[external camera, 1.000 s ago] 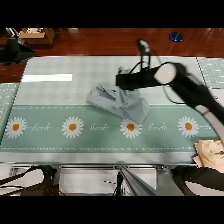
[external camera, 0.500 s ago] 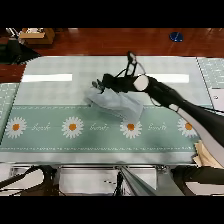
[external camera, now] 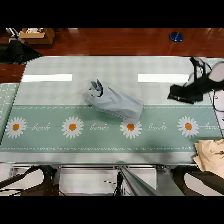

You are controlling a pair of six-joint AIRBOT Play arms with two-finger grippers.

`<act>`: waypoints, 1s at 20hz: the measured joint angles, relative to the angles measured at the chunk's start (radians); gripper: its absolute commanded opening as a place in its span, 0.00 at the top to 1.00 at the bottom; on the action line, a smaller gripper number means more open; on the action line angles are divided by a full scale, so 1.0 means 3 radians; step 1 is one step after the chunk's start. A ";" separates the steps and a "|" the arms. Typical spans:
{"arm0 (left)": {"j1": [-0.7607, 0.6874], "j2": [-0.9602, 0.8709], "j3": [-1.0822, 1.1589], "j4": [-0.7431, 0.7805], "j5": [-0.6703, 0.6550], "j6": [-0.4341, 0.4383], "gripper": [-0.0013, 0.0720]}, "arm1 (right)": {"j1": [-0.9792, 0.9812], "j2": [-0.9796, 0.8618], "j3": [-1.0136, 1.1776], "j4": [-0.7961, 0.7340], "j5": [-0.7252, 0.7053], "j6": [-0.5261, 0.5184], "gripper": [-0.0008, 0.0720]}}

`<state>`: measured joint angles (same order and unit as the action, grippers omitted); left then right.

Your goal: Fold the shirts.

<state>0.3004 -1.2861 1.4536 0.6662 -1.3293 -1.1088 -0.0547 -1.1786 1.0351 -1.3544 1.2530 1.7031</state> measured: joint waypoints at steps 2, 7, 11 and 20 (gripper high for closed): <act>0.0000 0.0000 0.0000 0.0000 0.0000 0.0001 0.95 | -0.0178 0.0085 -0.0435 0.0532 -0.0144 -0.0170 0.21; 0.0000 -0.0003 0.0000 0.0000 0.0000 0.0001 0.95 | 0.0123 0.0098 -0.1273 0.1919 -0.1193 -0.0526 0.20; 0.0000 -0.0004 0.0000 0.0001 -0.0001 0.0001 0.95 | 0.0619 -0.0197 -0.1471 0.2670 -0.1811 -0.0765 0.30; -0.0009 -0.0022 -0.0018 0.0174 -0.0080 -0.0001 0.95 | 0.0621 0.0065 -0.1130 0.3295 -0.1835 -0.1443 0.96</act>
<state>0.2977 -1.2926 1.4483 0.7185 -1.3533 -1.1091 0.1314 -1.1591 0.6960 -0.3660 0.7025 1.2701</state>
